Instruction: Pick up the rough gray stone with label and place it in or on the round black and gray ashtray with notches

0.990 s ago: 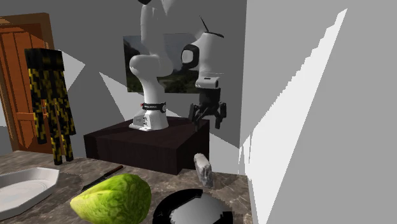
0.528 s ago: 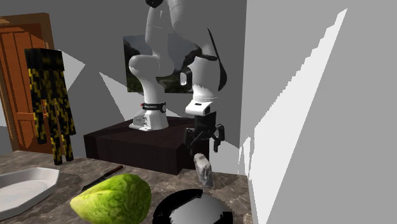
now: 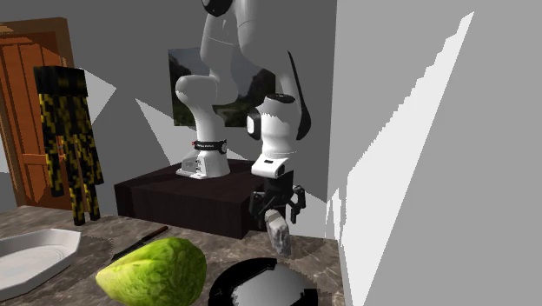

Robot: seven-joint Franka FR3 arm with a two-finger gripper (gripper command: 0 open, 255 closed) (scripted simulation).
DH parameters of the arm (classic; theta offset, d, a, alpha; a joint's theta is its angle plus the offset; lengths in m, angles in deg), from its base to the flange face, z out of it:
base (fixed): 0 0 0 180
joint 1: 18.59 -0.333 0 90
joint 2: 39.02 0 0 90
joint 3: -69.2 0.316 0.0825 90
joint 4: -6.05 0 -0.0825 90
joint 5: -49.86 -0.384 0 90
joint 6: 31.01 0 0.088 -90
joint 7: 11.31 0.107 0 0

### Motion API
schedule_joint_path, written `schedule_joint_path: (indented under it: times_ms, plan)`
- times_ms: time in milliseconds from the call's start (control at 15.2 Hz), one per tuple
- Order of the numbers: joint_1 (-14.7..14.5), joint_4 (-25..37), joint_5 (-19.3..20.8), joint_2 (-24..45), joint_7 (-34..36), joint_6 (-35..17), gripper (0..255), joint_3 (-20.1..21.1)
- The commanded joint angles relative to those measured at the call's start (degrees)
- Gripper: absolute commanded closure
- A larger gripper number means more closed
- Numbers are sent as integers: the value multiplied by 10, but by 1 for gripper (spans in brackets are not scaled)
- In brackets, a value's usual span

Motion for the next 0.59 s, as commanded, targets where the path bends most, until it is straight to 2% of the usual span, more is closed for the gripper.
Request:
schedule_joint_path:
  times_ms: [0,396,462,528]
  plan:
    - [2,1,-3,6,-2,-6,0,3]
    - [2,1,-3,6,-2,-5,0,3]
    - [2,1,-3,6,-2,-5,255,3]
    - [2,1,-3,6,-2,-5,255,3]
